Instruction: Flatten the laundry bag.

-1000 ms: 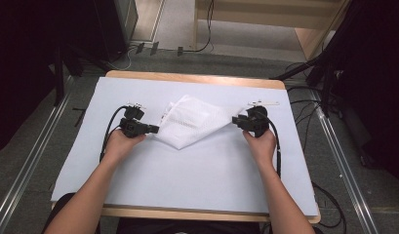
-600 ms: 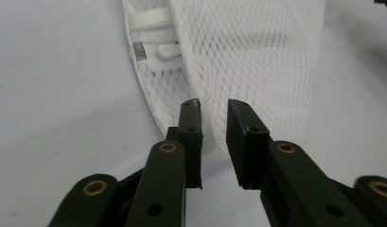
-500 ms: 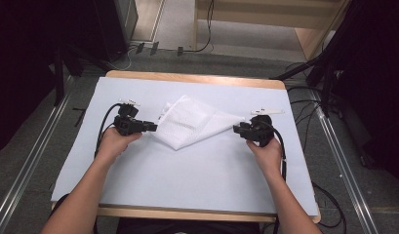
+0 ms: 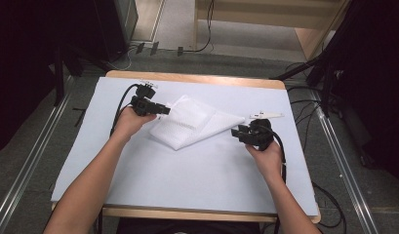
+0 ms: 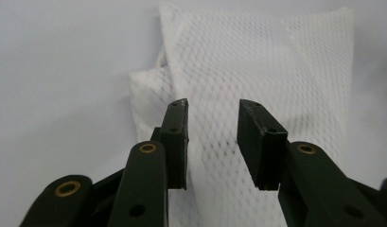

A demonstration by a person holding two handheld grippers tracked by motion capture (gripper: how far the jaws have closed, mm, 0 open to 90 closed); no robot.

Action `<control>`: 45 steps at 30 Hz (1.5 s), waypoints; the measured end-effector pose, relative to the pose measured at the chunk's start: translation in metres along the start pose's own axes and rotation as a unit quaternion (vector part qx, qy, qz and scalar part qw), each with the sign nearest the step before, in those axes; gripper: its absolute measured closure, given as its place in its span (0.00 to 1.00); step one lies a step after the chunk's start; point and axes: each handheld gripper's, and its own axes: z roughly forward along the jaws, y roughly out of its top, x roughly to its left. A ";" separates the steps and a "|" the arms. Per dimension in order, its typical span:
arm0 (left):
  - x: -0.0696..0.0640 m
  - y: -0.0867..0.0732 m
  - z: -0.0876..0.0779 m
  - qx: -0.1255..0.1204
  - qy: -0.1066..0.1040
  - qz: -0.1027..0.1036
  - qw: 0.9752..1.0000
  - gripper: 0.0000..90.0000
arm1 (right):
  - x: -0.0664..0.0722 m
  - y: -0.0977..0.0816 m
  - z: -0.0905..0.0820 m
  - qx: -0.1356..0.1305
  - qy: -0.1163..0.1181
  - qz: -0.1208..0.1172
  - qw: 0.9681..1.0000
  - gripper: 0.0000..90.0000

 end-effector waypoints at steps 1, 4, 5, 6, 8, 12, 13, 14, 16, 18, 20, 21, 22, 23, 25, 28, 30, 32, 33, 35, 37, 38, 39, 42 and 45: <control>0.000 0.003 0.002 -0.002 0.000 -0.001 1.000 0.72 | 0.001 0.000 0.000 0.001 0.000 -0.002 1.000 0.68; 0.002 0.013 0.009 -0.002 0.004 0.003 1.000 0.71 | 0.003 -0.001 0.001 0.001 -0.001 -0.007 1.000 0.68; 0.003 0.017 0.012 -0.002 0.005 0.003 1.000 0.71 | 0.003 -0.001 0.000 0.001 -0.002 -0.009 1.000 0.68; 0.003 0.020 0.015 -0.001 0.005 0.003 1.000 0.71 | 0.003 -0.001 0.000 0.001 -0.002 -0.009 1.000 0.68; 0.004 0.026 0.022 0.005 0.005 0.004 1.000 0.70 | 0.004 -0.001 0.000 0.002 -0.004 -0.010 1.000 0.67; 0.006 0.031 0.036 0.016 0.019 0.006 1.000 0.67 | 0.004 -0.004 -0.003 0.001 -0.006 -0.009 1.000 0.67; 0.007 0.031 0.039 0.018 0.019 0.005 1.000 0.67 | 0.004 -0.005 -0.003 0.001 -0.005 -0.008 1.000 0.67; 0.008 0.031 0.041 0.019 0.018 0.005 1.000 0.67 | 0.004 -0.005 -0.003 0.001 -0.006 -0.008 1.000 0.67; 0.010 0.031 0.047 0.024 0.017 0.004 1.000 0.67 | 0.003 -0.007 -0.004 0.000 -0.006 -0.006 1.000 0.67; 0.012 0.030 0.054 0.025 0.016 -0.004 1.000 0.66 | 0.003 -0.009 -0.005 0.002 -0.007 -0.004 1.000 0.67; 0.012 0.027 0.061 0.033 0.019 -0.006 0.999 0.66 | 0.004 -0.010 -0.006 0.004 -0.008 -0.003 1.000 0.67; 0.012 0.026 0.064 0.038 0.020 -0.003 0.999 0.65 | 0.004 -0.011 -0.006 0.003 -0.009 -0.003 1.000 0.67; 0.011 0.024 0.066 0.038 0.020 0.000 0.999 0.66 | 0.004 -0.011 -0.007 0.002 -0.010 -0.004 1.000 0.67; 0.011 0.023 0.068 0.033 0.019 0.000 0.999 0.67 | 0.005 -0.012 -0.007 0.002 -0.011 -0.005 1.000 0.67; 0.010 0.024 0.069 0.030 0.020 0.000 0.999 0.70 | 0.004 -0.013 -0.008 0.003 -0.013 -0.005 1.000 0.67; 0.007 0.023 0.072 0.032 0.030 0.017 0.999 0.79 | 0.003 -0.015 -0.007 0.007 -0.015 -0.001 1.000 0.67; 0.007 0.022 0.072 0.030 0.031 0.018 0.999 0.84 | 0.002 -0.015 -0.007 0.008 -0.016 -0.001 1.000 0.67; 0.009 0.019 0.071 0.021 0.025 0.008 0.999 0.93 | 0.001 -0.016 -0.006 0.008 -0.017 0.001 1.000 0.67; 0.011 0.018 0.071 0.019 0.022 0.003 1.000 0.97 | 0.001 -0.016 -0.006 0.009 -0.017 0.000 1.000 0.67; 0.012 0.016 0.070 0.014 0.019 0.003 1.000 1.00 | 0.001 -0.016 -0.005 0.011 -0.017 0.000 1.000 0.67; 0.011 0.016 0.070 0.016 0.021 0.008 1.000 1.00 | 0.001 -0.016 -0.004 0.011 -0.017 -0.001 1.000 0.67; 0.011 0.017 0.070 0.016 0.022 -0.002 1.000 1.00 | 0.001 -0.015 -0.003 0.012 -0.017 -0.002 1.000 0.67; 0.011 0.018 0.069 0.020 0.022 -0.006 1.000 1.00 | 0.001 -0.015 -0.002 0.012 -0.016 -0.002 1.000 0.67; 0.009 0.021 0.062 0.008 0.016 -0.012 1.000 1.00 | 0.001 -0.014 -0.002 0.011 -0.016 -0.002 1.000 0.67; 0.003 0.027 0.048 -0.008 0.007 -0.008 1.000 1.00 | -0.001 -0.014 -0.003 0.009 -0.018 0.000 1.000 0.67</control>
